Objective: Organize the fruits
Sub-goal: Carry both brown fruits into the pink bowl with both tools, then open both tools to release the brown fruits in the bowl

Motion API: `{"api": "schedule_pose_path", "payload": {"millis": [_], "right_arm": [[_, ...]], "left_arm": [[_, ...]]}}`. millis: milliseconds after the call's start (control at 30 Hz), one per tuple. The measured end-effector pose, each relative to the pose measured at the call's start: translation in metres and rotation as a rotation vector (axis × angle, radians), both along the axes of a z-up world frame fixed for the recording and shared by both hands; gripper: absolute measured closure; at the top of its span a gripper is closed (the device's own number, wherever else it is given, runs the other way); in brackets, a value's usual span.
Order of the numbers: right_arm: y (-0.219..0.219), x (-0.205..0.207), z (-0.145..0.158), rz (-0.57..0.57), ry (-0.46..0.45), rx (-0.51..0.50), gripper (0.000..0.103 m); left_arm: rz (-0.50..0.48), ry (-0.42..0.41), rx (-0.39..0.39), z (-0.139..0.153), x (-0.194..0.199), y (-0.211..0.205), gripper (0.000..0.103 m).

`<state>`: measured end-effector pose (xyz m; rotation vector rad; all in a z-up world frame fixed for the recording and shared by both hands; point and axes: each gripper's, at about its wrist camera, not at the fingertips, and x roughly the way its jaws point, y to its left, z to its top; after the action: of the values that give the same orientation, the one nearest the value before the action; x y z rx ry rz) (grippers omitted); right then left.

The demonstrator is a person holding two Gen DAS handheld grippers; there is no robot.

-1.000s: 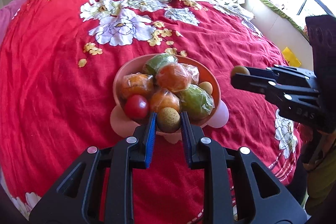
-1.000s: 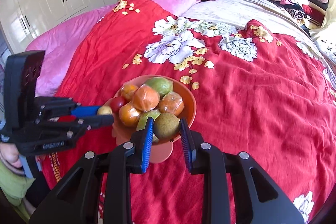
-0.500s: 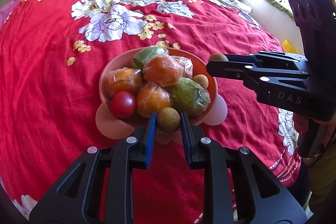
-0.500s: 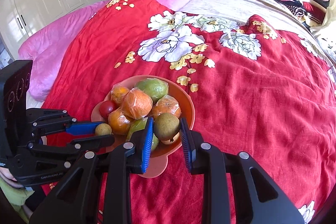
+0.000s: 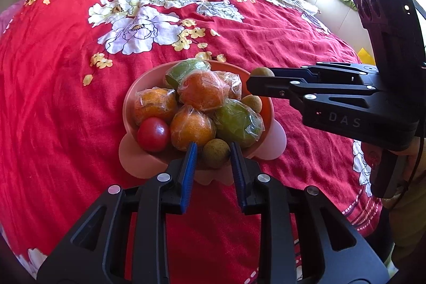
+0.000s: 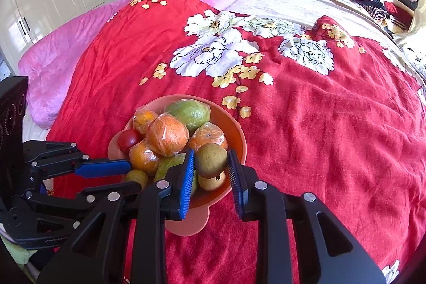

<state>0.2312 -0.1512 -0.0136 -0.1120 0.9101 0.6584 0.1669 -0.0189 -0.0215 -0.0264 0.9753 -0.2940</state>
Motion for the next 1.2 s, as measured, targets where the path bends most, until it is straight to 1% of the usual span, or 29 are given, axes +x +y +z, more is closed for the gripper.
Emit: {"api": "schedule_pose_path", "payload": {"millis": [167, 200, 233, 267, 533, 567, 600, 733, 800, 833, 900, 1000, 1067, 1200], "right_arm": [[0.002, 0.002, -0.002, -0.001, 0.006, -0.001, 0.078], [0.002, 0.002, -0.002, -0.004, 0.007, -0.001, 0.078], [0.002, 0.002, -0.002, -0.004, 0.008, 0.0, 0.078], [0.002, 0.002, -0.002, -0.005, 0.007, 0.0, 0.078], [0.0, 0.0, 0.003, -0.012, -0.002, 0.015, 0.076], [-0.001, 0.0, 0.004, -0.015, -0.004, 0.019, 0.07], [-0.002, -0.001, 0.005, -0.018, -0.006, 0.02, 0.067], [-0.005, -0.001, 0.008, -0.025, -0.008, 0.027, 0.065], [-0.007, -0.002, 0.009, -0.032, -0.009, 0.033, 0.059], [-0.008, -0.002, 0.009, -0.032, -0.007, 0.037, 0.059], [-0.01, -0.003, 0.011, -0.037, -0.01, 0.037, 0.057], [-0.012, -0.004, 0.014, -0.043, -0.013, 0.047, 0.052], [-0.015, -0.007, 0.018, -0.048, -0.019, 0.058, 0.047], [-0.022, -0.015, 0.031, -0.06, -0.048, 0.087, 0.033]], "left_arm": [[0.002, -0.004, -0.005, 0.001, 0.0, 0.001, 0.084], [0.002, -0.003, -0.009, 0.002, -0.001, 0.002, 0.082], [0.003, -0.002, -0.007, 0.001, -0.001, 0.002, 0.079], [0.003, -0.002, -0.006, 0.002, -0.001, 0.003, 0.078], [-0.001, -0.006, -0.009, 0.004, -0.002, 0.003, 0.078], [-0.001, -0.006, -0.01, 0.004, -0.002, 0.004, 0.078], [-0.001, -0.007, -0.008, 0.004, -0.002, 0.003, 0.078], [0.001, -0.007, -0.007, 0.004, -0.002, 0.003, 0.078], [0.0, -0.01, -0.005, 0.004, -0.002, 0.003, 0.078], [0.0, -0.01, -0.005, 0.005, -0.003, 0.003, 0.078], [0.001, -0.01, -0.003, 0.005, -0.003, 0.004, 0.074], [0.003, -0.014, -0.001, 0.006, -0.003, 0.004, 0.074], [0.006, -0.017, -0.001, 0.007, -0.003, 0.004, 0.065], [0.013, -0.027, 0.005, 0.012, -0.006, 0.005, 0.057]]}}
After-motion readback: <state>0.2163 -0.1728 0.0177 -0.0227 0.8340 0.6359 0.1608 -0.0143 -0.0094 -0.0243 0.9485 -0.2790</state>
